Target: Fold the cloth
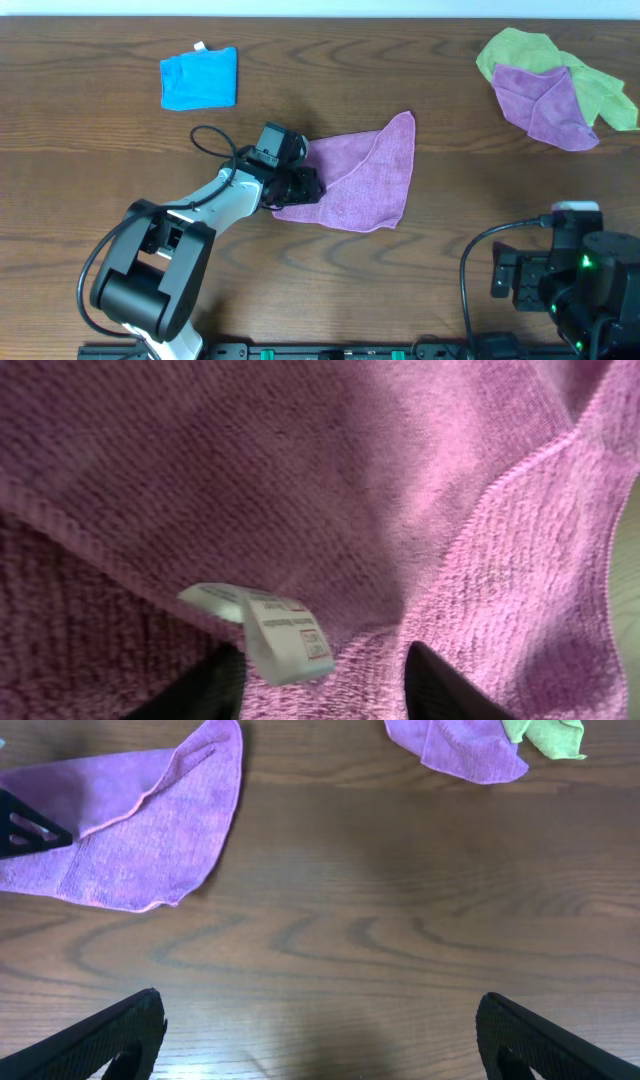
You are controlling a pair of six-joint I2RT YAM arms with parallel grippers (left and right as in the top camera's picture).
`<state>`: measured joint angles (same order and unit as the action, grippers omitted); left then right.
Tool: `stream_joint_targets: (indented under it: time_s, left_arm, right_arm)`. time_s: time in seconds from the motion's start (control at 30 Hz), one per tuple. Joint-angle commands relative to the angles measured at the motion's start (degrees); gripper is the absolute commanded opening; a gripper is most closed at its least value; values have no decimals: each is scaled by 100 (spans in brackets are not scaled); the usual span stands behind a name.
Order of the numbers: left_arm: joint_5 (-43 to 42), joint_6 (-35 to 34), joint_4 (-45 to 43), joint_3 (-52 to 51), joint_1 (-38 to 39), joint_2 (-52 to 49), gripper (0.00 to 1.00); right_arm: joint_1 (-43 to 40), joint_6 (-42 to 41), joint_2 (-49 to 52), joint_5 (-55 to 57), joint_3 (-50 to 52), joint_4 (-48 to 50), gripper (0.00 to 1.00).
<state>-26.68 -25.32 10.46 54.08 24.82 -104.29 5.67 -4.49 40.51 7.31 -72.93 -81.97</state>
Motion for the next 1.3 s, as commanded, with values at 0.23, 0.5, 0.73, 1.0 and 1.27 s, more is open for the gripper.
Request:
stream_joint_targets:
  time_s: [0.23, 0.5, 0.73, 1.0, 1.27]
  left_arm:
    - [33, -66, 101, -109, 28, -256, 32]
    - [42, -83, -4, -103, -50, -256, 21]
    - [-291, -374, -26, 28, -212, -256, 33]
    - [-1067, -739, 0, 170, -240, -254, 36]
    - [-1394, -835, 111, 168, -227, -254, 34]
  right_arm:
    - [-46, 31, 0, 15, 42, 9, 99]
    - [-46, 31, 0, 17, 42, -17, 99]
    - [-46, 31, 0, 15, 42, -33, 99]
    - [-46, 39, 0, 20, 42, -33, 99]
    - [-46, 96, 0, 20, 42, -24, 99]
